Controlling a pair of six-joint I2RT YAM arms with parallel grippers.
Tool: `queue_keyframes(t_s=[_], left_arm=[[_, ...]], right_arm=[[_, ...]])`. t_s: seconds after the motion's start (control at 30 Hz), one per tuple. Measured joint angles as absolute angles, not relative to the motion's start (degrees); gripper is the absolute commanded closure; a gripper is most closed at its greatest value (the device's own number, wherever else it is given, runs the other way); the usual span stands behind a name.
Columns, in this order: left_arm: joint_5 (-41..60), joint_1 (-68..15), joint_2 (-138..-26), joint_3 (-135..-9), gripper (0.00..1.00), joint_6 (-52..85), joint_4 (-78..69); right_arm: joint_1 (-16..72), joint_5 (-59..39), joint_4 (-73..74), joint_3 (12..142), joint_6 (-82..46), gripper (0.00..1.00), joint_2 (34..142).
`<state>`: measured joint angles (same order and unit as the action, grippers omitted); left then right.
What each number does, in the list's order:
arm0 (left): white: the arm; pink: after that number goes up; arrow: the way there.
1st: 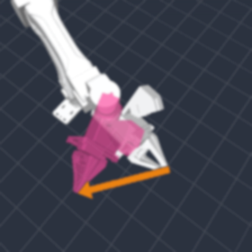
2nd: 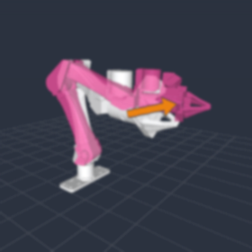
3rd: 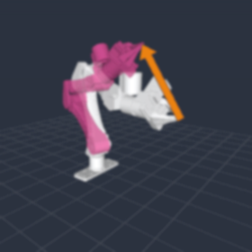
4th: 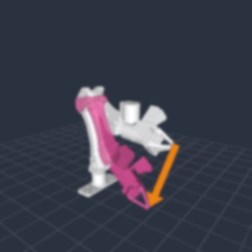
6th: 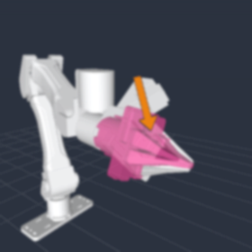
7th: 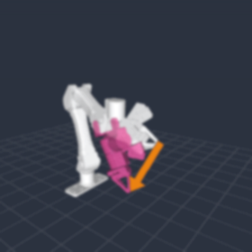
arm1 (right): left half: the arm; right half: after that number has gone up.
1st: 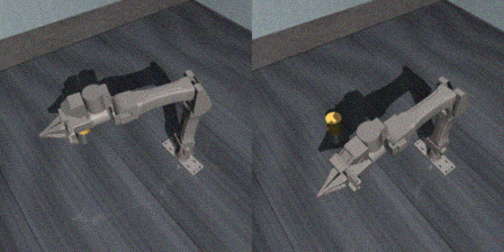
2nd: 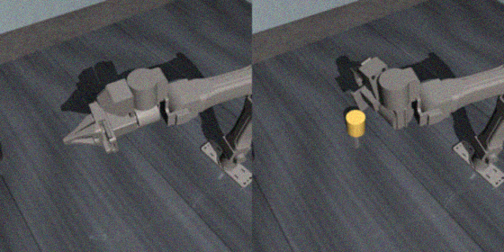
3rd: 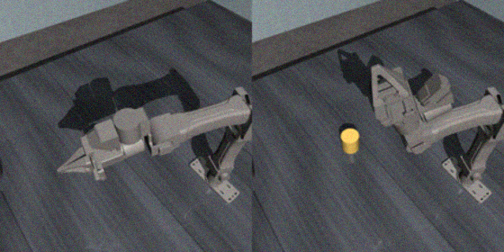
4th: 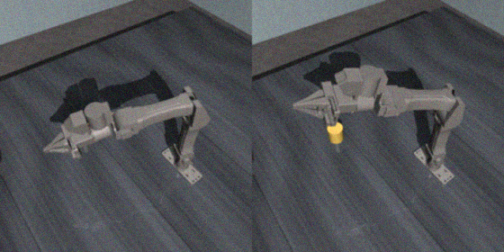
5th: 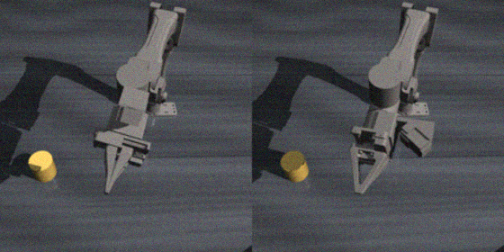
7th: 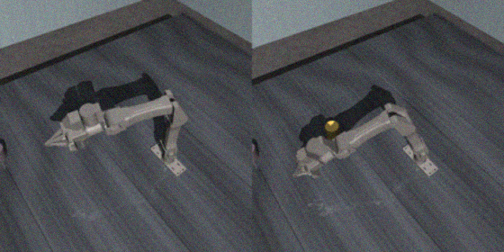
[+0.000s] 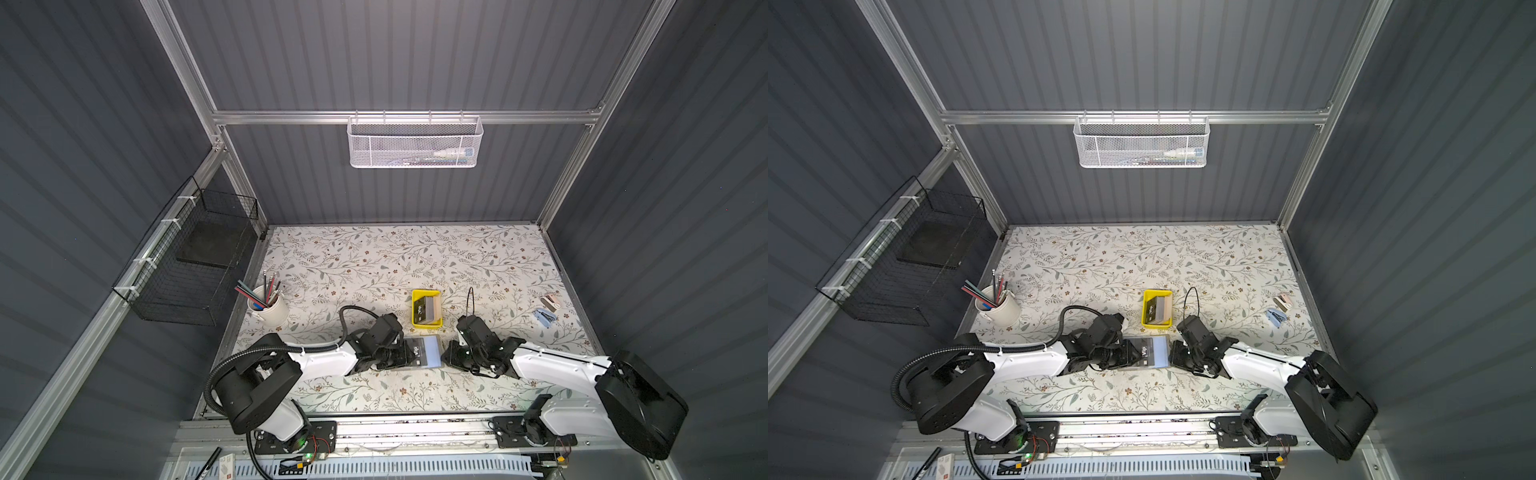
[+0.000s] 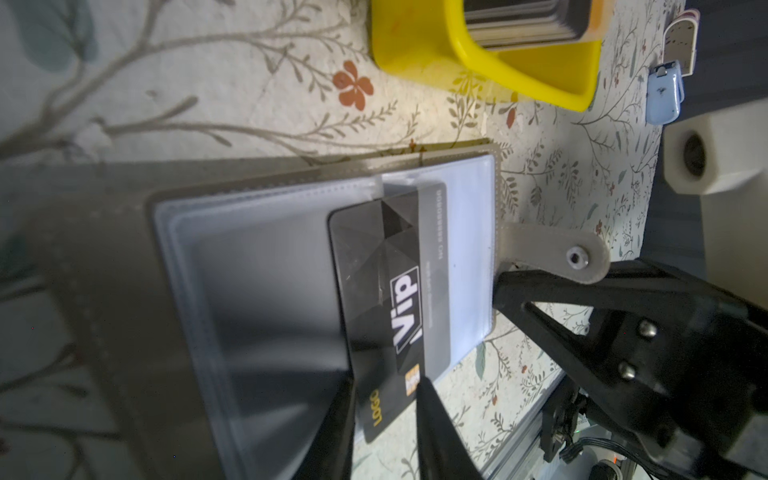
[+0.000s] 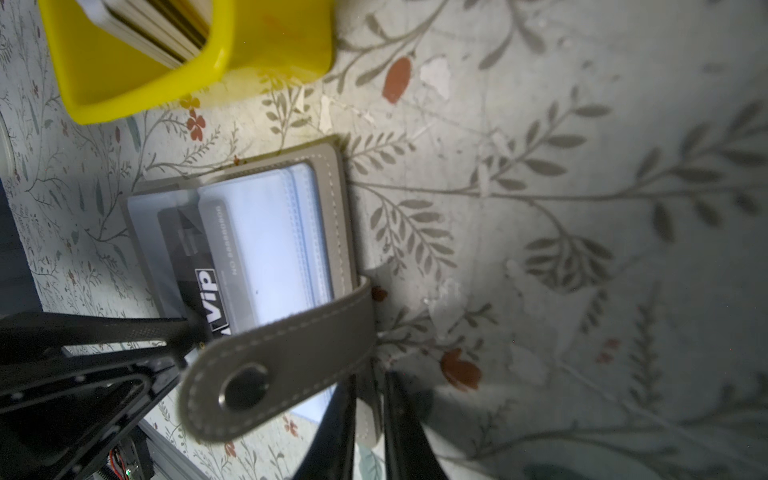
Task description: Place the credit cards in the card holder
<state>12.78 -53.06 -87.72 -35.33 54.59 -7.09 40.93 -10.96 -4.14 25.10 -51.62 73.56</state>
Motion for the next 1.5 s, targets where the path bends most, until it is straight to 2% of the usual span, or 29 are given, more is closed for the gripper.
queue_keyframes(t_s=[0.43,0.53,0.83,1.5], left_arm=[[11.97,-53.06,-87.74,-35.55,0.76,54.61,-6.55],[11.18,-53.06,-87.48,-35.7,0.8,54.59,-5.43],[10.9,-53.06,-88.33,-36.82,0.81,54.59,-4.78],[12.45,-53.06,-93.27,-39.35,0.91,54.59,-8.19]], right_arm=[[40.93,-10.96,-4.16,25.1,-51.62,0.83,73.56],[40.93,-10.96,-4.16,25.1,-51.62,0.83,73.56],[40.93,-10.96,-4.16,25.08,-51.62,0.84,73.56],[40.93,-10.98,-3.75,25.08,-51.62,0.84,73.87]])
